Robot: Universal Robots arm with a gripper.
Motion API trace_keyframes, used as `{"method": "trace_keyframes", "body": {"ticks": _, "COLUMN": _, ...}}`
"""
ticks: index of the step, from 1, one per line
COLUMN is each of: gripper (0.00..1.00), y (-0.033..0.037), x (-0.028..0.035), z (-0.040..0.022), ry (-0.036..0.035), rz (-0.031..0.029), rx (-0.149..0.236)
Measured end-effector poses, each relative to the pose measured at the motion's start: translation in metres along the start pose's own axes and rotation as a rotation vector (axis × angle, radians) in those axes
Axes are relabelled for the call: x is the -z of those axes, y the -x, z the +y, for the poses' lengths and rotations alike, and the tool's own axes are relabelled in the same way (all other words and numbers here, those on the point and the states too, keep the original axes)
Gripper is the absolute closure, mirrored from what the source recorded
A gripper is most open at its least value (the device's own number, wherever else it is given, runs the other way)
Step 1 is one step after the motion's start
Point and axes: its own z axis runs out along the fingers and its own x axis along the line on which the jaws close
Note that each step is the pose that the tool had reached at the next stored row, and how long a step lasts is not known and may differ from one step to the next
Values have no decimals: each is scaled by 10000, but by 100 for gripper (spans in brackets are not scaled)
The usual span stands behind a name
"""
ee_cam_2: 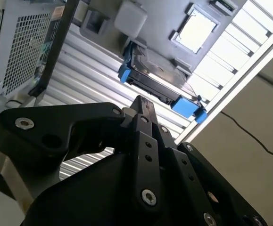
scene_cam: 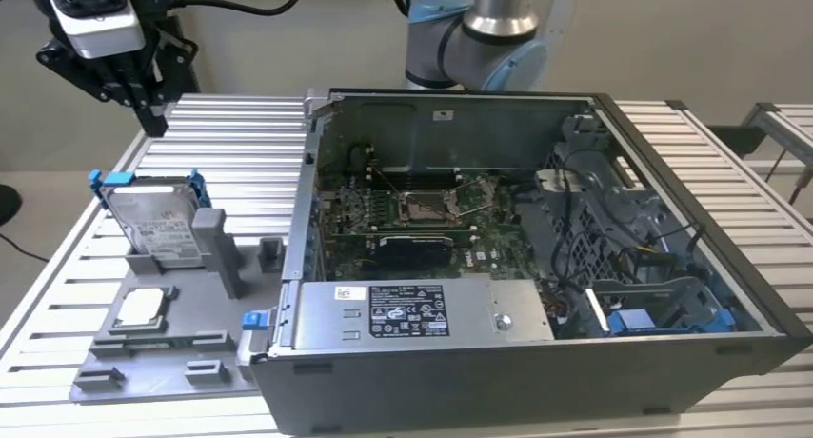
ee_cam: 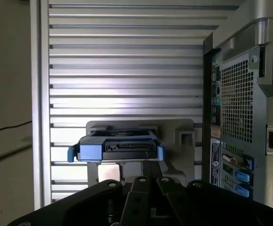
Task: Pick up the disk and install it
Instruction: 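Reach for the disk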
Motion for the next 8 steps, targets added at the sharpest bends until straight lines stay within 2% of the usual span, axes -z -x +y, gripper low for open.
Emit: {"method": "trace_keyframes", "body": {"ticks": 8, "gripper": 100, "y": -102, "x": 0, "z": -1, "ry": 11, "rz": 27, "rx": 554}}
